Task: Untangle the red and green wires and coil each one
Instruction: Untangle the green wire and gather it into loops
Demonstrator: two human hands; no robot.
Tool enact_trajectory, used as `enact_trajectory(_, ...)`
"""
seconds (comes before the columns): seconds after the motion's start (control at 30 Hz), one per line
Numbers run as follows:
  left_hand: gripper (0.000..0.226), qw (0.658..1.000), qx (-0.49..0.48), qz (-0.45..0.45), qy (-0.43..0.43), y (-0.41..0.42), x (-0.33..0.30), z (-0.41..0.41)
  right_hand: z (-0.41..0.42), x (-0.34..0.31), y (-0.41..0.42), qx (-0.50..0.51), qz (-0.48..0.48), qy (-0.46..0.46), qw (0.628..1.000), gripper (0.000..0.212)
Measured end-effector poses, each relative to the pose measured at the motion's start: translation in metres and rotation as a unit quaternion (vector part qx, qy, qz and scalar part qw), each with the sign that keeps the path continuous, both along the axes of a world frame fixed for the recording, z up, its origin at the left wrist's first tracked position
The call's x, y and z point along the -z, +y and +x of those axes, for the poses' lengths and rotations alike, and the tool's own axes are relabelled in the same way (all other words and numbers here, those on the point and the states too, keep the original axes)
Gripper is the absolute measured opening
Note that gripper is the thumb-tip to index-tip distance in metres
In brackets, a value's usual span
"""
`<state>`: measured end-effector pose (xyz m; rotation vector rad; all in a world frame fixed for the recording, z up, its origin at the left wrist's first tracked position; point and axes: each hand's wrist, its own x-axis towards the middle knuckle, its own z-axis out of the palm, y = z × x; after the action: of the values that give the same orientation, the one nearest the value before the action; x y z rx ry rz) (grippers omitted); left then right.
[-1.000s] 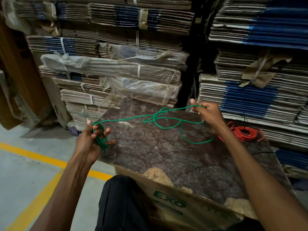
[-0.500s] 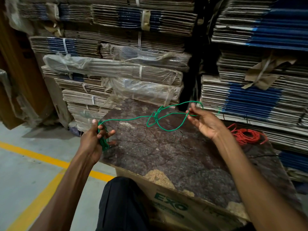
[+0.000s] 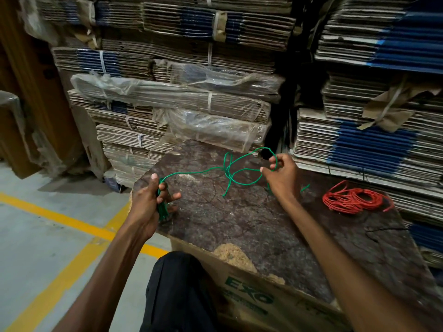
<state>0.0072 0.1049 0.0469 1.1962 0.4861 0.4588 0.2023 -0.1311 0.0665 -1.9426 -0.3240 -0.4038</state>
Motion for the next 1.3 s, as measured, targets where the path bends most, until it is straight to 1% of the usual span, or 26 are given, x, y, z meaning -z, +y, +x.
enact_trajectory(0.03, 0.044, 1.0, 0.0, 0.002, 0.0, 0.0, 0.0, 0.0, -0.005, -0.004, 0.003, -0.005, -0.051, -0.07, 0.996, 0.028)
enact_trajectory(0.07, 0.044, 1.0, 0.0, 0.004, -0.001, -0.001, 0.0, 0.0, -0.01, -0.009, 0.005, -0.012, -0.115, -0.138, 0.984, 0.021)
enact_trajectory(0.1, 0.043, 1.0, 0.0, 0.006, -0.002, -0.001, -0.001, 0.0, -0.015, -0.012, 0.008, -0.014, -0.178, -0.194, 0.964, 0.021)
enact_trajectory(0.13, 0.043, 1.0, -0.002, 0.009, -0.003, -0.001, -0.002, 0.0, -0.019, -0.015, 0.011, -0.013, -0.23, -0.228, 0.946, 0.033)
enact_trajectory(0.17, 0.042, 1.0, -0.004, 0.009, -0.003, -0.002, -0.002, 0.0, -0.022, -0.018, 0.013, -0.009, -0.257, -0.238, 0.937, 0.052)
enact_trajectory(0.2, 0.042, 1.0, -0.004, 0.009, -0.002, -0.002, -0.003, 0.0, -0.024, -0.021, 0.016, -0.005, -0.252, -0.235, 0.939, 0.067)
enact_trajectory(0.23, 0.043, 1.0, -0.005, 0.008, -0.001, -0.002, -0.004, 0.0, -0.025, -0.024, 0.018, 0.002, -0.229, -0.24, 0.943, 0.075)
enact_trajectory(0.27, 0.043, 1.0, -0.005, 0.009, -0.001, -0.002, -0.004, 0.0, -0.027, -0.025, 0.02, 0.006, -0.203, -0.261, 0.944, 0.074)
enact_trajectory(0.33, 0.044, 1.0, -0.006, 0.009, 0.001, -0.001, -0.004, 0.0, -0.03, -0.026, 0.028, -0.012, -0.172, -0.336, 0.926, 0.054)
enact_trajectory(0.37, 0.044, 1.0, -0.006, 0.01, 0.001, -0.001, -0.004, 0.0, -0.03, -0.025, 0.032, -0.047, -0.17, -0.359, 0.917, 0.04)
enact_trajectory(0.4, 0.043, 1.0, -0.006, 0.012, 0.0, -0.001, -0.005, -0.001, -0.028, -0.022, 0.037, -0.095, -0.181, -0.357, 0.911, 0.029)
enact_trajectory(0.43, 0.043, 1.0, -0.006, 0.013, -0.002, -0.001, -0.005, -0.001, -0.025, -0.019, 0.042, -0.143, -0.205, -0.327, 0.912, 0.02)
enact_trajectory(0.5, 0.043, 1.0, -0.007, 0.014, -0.002, -0.002, -0.005, -0.001, -0.018, -0.013, 0.05, -0.2, -0.267, -0.221, 0.917, 0.017)
enact_trajectory(0.57, 0.043, 1.0, -0.007, 0.015, -0.003, -0.002, -0.004, -0.001, -0.014, -0.006, 0.053, -0.212, -0.299, -0.15, 0.918, 0.018)
enact_trajectory(0.63, 0.043, 1.0, -0.005, 0.02, -0.006, 0.0, -0.004, -0.002, -0.014, -0.004, 0.054, -0.212, -0.297, -0.121, 0.923, 0.019)
enact_trajectory(0.73, 0.044, 1.0, 0.001, 0.024, -0.005, 0.004, -0.005, -0.005, -0.018, -0.003, 0.056, -0.218, -0.31, -0.091, 0.921, 0.012)
enact_trajectory(0.77, 0.044, 1.0, 0.001, 0.024, -0.005, 0.005, -0.006, -0.006, -0.019, -0.002, 0.056, -0.221, -0.318, -0.082, 0.918, 0.014)
enact_trajectory(0.87, 0.044, 1.0, -0.001, 0.027, -0.003, 0.006, -0.006, -0.009, -0.024, -0.004, 0.049, -0.244, -0.35, -0.058, 0.903, 0.039)
enact_trajectory(0.93, 0.044, 1.0, -0.005, 0.03, -0.001, 0.007, -0.005, -0.01, -0.03, -0.009, 0.04, -0.29, -0.392, -0.053, 0.871, 0.055)
enact_trajectory(1.0, 0.043, 0.999, -0.003, 0.032, -0.002, 0.007, -0.004, -0.011, -0.037, -0.016, 0.03, -0.342, -0.423, -0.041, 0.838, 0.065)
enact_trajectory(1.07, 0.043, 0.999, -0.002, 0.038, -0.002, 0.007, -0.004, -0.012, -0.041, -0.022, 0.021, -0.375, -0.439, -0.028, 0.816, 0.074)
enact_trajectory(1.17, 0.044, 0.999, -0.004, 0.049, 0.004, 0.008, -0.003, -0.01, -0.039, -0.03, 0.011, -0.393, -0.462, -0.022, 0.795, 0.083)
enact_trajectory(1.23, 0.044, 0.998, -0.002, 0.056, 0.005, 0.007, -0.004, -0.009, -0.033, -0.029, 0.01, -0.384, -0.488, -0.034, 0.783, 0.085)
enact_trajectory(1.3, 0.043, 0.999, -0.001, 0.054, 0.005, 0.004, -0.005, -0.008, -0.026, -0.025, 0.011, -0.37, -0.501, -0.052, 0.78, 0.085)
